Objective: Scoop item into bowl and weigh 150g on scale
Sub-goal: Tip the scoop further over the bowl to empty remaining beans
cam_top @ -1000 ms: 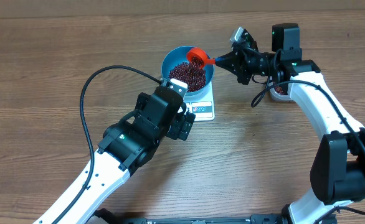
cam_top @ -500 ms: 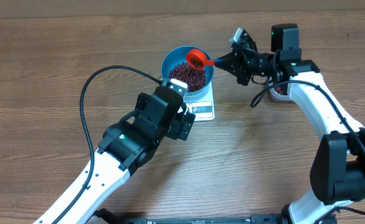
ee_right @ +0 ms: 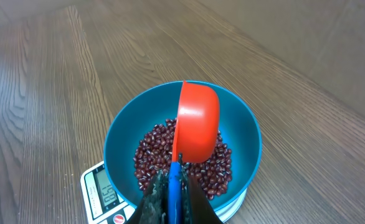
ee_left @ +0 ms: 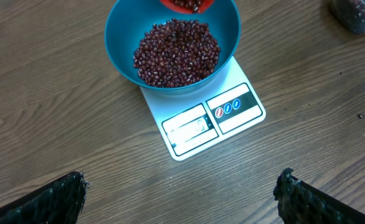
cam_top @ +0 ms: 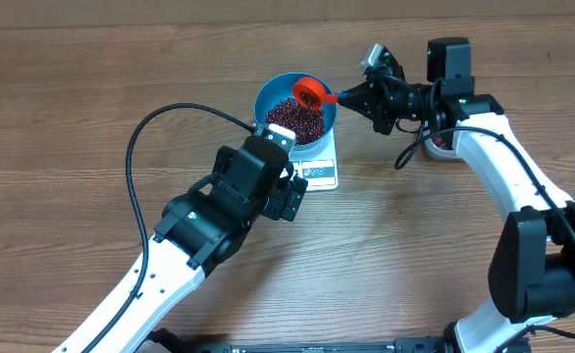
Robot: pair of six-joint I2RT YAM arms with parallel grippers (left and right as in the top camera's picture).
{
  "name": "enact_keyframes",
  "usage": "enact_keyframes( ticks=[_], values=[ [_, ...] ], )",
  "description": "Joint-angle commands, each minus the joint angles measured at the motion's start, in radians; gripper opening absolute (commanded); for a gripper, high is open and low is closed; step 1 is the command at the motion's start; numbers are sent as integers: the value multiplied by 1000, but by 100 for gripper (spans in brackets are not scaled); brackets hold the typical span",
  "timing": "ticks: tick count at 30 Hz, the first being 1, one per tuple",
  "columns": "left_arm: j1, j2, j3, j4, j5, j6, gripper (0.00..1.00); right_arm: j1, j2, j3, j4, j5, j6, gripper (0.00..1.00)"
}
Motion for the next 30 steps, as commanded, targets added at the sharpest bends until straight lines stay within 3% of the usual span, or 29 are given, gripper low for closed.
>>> enact_keyframes(
  ticks=[1,24,30],
  values=[
    [5,8,9,4,-13,-14,100,5,8,5,2,-8,-1,4],
    [5,8,8,4,-13,-14,100,5,8,5,2,-9,0,4],
    [5,8,9,4,-13,-14,100,5,8,5,-6,-9,253,4]
  ],
)
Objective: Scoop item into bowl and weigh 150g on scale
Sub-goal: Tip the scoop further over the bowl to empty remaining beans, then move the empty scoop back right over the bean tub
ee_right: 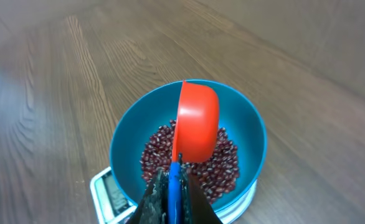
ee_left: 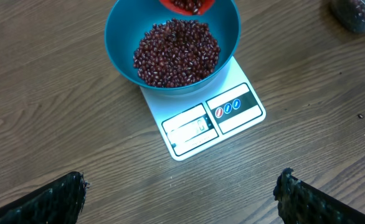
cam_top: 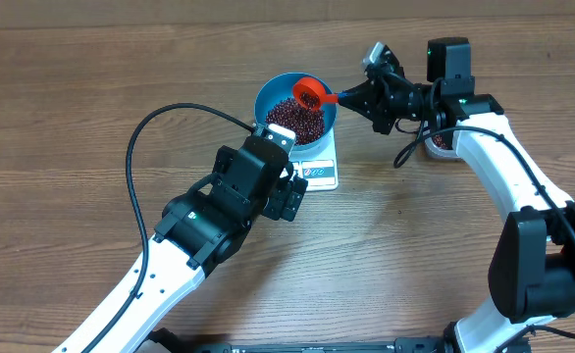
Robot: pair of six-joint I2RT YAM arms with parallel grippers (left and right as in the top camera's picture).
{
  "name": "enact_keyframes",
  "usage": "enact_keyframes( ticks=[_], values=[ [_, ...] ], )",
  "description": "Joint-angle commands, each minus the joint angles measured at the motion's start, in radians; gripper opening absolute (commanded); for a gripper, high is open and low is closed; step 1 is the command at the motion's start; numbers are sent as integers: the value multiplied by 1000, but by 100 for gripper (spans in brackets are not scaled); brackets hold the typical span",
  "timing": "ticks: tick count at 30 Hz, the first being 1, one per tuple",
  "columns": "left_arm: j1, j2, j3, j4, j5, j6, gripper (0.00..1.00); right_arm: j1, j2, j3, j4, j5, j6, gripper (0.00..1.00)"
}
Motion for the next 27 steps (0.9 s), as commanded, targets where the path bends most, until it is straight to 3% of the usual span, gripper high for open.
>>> enact_keyframes(
  ticks=[1,7,15,27],
  values=[
    [5,8,9,4,-13,-14,100,5,8,5,-4,-9,201,4],
    [5,8,8,4,-13,-14,100,4,8,7,-3,-48,495,4],
    [5,8,9,4,-13,-14,99,-48,-52,8,-14,-166,655,4],
    [5,8,9,4,-13,-14,100,-323,-262,8,-176,-165,661,4]
  ],
)
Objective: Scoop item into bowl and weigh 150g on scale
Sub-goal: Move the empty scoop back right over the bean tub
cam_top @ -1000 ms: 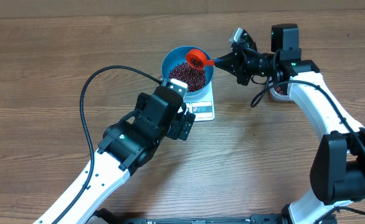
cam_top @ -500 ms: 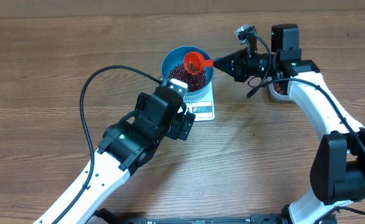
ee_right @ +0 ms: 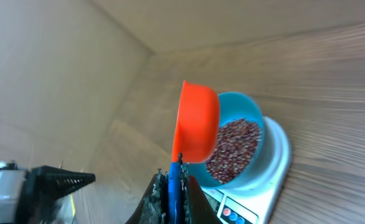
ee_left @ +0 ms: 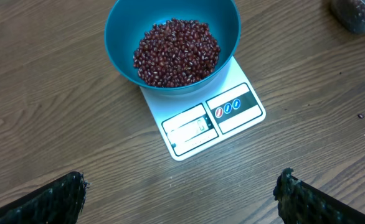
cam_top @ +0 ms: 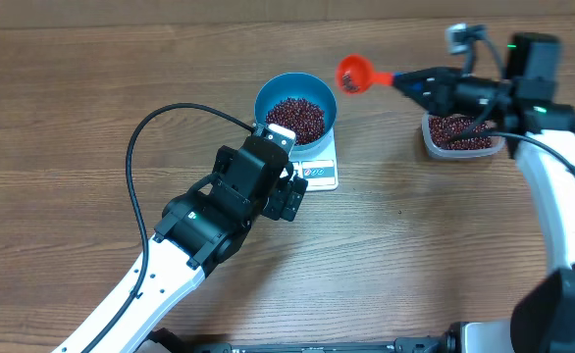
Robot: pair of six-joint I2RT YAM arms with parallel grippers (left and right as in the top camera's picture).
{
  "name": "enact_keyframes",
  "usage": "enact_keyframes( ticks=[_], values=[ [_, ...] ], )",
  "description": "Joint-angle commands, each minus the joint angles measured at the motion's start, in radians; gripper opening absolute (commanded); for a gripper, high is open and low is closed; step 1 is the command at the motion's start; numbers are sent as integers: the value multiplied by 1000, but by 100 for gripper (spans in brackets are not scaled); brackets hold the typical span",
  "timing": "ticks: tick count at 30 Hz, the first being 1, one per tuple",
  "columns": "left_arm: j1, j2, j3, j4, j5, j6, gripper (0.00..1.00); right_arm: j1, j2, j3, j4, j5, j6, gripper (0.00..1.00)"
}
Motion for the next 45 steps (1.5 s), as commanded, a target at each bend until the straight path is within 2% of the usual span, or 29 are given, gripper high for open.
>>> enact_keyframes(
  ticks=[1,3,5,10,18,26,30,33,36,40,45],
  values=[
    [5,8,9,4,-13,-14,99,-111,-37,8,-52,-8,8,4],
    [5,8,8,4,-13,-14,100,-158,-36,8,-90,27,5,4],
    [5,8,8,4,-13,-14,99,-207,-36,8,-150,83,-63,4],
    [5,8,8,4,-13,-14,100,-270,-36,8,-284,320,-139,4],
    [5,8,8,4,-13,-14,100,-271,-36,8,-307,551,-186,4],
    [5,8,9,4,-13,-14,100,-209,-36,8,-340,734,-333,4],
    [5,8,9,4,-13,-14,99,-136,-36,8,-349,882,-333,4],
    [5,8,9,4,-13,-14,100,-40,-36,7,-349,1117,-333,4],
    [5,8,9,4,-13,-14,100,-5,-36,7,-347,1231,-321,4],
    [5,8,9,4,-13,-14,99,1,-36,7,-333,1256,-281,4],
    [5,8,9,4,-13,-14,100,0,-36,7,-327,1239,-108,4]
  ],
)
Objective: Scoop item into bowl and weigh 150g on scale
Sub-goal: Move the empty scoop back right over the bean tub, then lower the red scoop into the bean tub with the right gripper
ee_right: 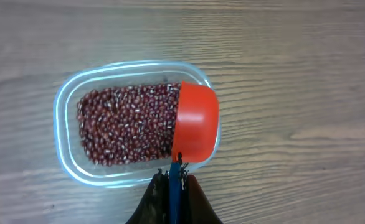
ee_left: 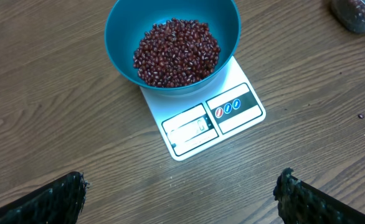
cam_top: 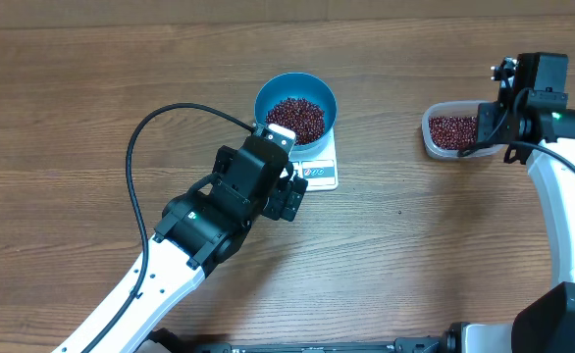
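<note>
A blue bowl point(cam_top: 296, 111) heaped with red beans sits on the white scale point(cam_top: 319, 173); the left wrist view shows the bowl point(ee_left: 172, 43) and the scale point(ee_left: 201, 123) too. At the far right a clear tub of beans point(cam_top: 454, 132) stands under my right gripper point(ee_right: 172, 177), which is shut on the blue handle of an orange scoop point(ee_right: 196, 121). The scoop hangs over the right end of the tub point(ee_right: 129, 121). My left gripper point(ee_left: 181, 193) is open, low over bare table in front of the scale.
A black cable point(cam_top: 160, 127) loops from the left arm across the wooden table point(cam_top: 91, 78). A small dark speck point(ee_left: 360, 116) lies to the right of the scale.
My right gripper has moved with the scoop from the air between bowl and tub to a spot over the tub's right end. The left arm, bowl and scale are unchanged.
The scoop, with beans in it, hung over the bowl's far rim at the two oldest moments. Then it was held high to the right of the bowl, with a few beans still in it. Now it is over the bean tub.
</note>
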Robot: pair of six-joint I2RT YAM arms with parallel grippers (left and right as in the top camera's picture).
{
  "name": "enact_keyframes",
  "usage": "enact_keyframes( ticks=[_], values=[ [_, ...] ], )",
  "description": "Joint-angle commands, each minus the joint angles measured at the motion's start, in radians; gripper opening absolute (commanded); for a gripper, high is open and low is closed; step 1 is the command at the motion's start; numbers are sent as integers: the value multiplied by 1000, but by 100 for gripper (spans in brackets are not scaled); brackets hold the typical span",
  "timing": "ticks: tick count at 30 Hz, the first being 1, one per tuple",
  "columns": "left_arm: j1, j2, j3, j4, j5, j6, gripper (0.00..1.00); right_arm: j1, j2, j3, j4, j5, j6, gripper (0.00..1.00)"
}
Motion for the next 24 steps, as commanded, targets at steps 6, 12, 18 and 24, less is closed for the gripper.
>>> enact_keyframes(
  ticks=[6,12,18,24],
  values=[
    [5,8,9,4,-13,-14,100,-3,-9,6,6,-151,400,4],
    [5,8,8,4,-13,-14,99,-3,-4,5,10,-172,592,4],
    [5,8,8,4,-13,-14,100,-3,33,5,23,-161,668,4],
    [5,8,9,4,-13,-14,100,-3,103,4,28,-162,681,17]
  ],
)
